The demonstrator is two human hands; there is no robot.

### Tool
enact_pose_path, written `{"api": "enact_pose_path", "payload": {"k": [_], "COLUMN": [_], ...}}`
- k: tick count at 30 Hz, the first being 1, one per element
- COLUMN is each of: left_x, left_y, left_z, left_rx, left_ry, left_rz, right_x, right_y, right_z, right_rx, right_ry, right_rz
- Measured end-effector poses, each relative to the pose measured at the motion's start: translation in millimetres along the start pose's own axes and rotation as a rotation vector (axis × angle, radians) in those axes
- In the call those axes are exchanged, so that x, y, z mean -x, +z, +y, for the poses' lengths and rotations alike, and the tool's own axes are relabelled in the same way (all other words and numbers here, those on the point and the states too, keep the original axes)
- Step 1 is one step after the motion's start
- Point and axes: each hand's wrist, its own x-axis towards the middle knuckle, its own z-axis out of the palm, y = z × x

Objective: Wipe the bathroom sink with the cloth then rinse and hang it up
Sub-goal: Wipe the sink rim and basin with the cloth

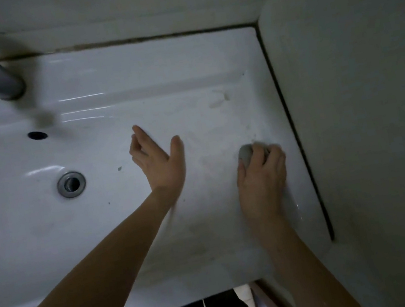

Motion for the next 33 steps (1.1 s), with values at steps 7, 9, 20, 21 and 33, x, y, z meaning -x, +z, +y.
{"api": "enact_pose_path", "payload": {"k": [7, 9, 20, 21, 33], "left_x": [-1.9, -2.5, -3.2, -2.6, -2.1], "left_y": [-0.7, -0.3, 1.8, 1.3, 1.2], "left_z": [-4.0, -6.2, -5.8, -4.4, -6.9], "left_rx": [0.041, 0.056, 0.115, 0.102, 0.108], "left_ry": [-0.011, -0.02, -0.026, -0.023, -0.023], "left_rz": [0.001, 0.009, 0.006, 0.009, 0.018], "right_x": [-96.6, -120.6, -115.4, -110.6, -156.3], "right_y": [30.0, 36.5, 38.8, 40.0, 10.0], "right_z": [-42.3, -53.5, -89.0, -102.7, -27.5], "right_rx": [0.025, 0.021, -0.314, -0.339, -0.104], "right_ry": [0.008, 0.016, -0.346, -0.4, -0.315], "right_rz": [0.104, 0.116, -0.009, -0.055, 0.109]}}
